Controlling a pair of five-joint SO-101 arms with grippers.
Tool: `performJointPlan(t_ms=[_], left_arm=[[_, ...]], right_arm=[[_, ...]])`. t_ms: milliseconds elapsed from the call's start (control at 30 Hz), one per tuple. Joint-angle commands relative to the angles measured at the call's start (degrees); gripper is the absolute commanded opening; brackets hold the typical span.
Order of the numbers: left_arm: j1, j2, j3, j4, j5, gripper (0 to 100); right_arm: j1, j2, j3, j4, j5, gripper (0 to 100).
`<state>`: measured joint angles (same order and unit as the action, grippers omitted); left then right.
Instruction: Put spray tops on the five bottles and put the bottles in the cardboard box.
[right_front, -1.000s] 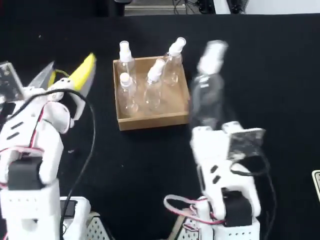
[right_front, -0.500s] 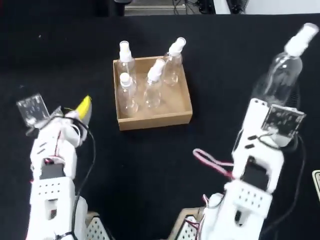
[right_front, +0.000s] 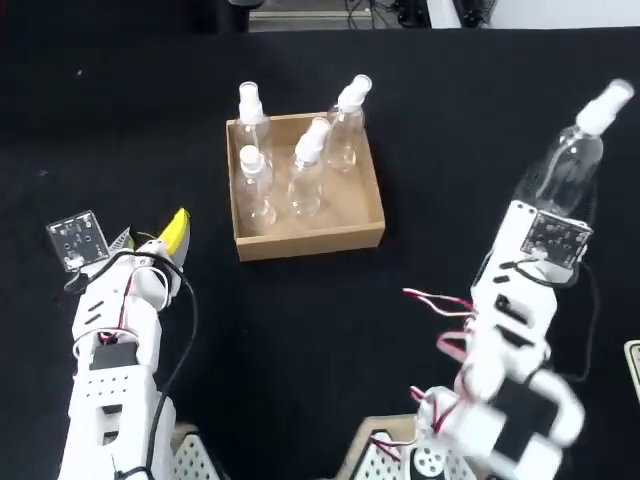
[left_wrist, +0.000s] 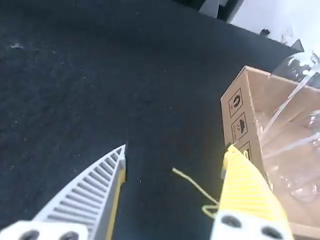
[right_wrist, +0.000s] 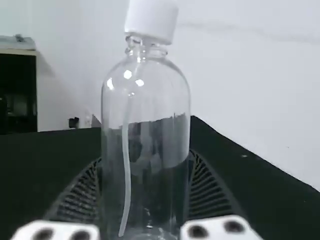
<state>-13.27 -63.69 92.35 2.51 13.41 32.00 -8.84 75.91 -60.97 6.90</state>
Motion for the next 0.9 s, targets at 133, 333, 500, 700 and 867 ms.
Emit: performJointPlan(t_ms=[133,333,500,700,867], left_arm=[[0.8,-0.4,-0.6,-1.3,0.3,29],[0.8,-0.3,-0.6,-1.3,0.0,29],[0.7,-0.3,-0.6,-1.2,-0.1,29],[0.7,-0.3,-0.5,-1.2,-0.1,29],[0.8,-0.3,-0.5,-1.2,-0.1,29]], right_arm=[[7.8,23.1,-16.9,-10.5,-0.2,1.0],[8.9,40.0,-25.9,-22.4,0.4,1.0],[9.1,51.9,-32.4,-29.5,0.4,1.0],[9.8,62.4,-39.0,-35.6,3.2,1.0],[9.8,66.9,-40.4,-38.2,3.9,1.1]])
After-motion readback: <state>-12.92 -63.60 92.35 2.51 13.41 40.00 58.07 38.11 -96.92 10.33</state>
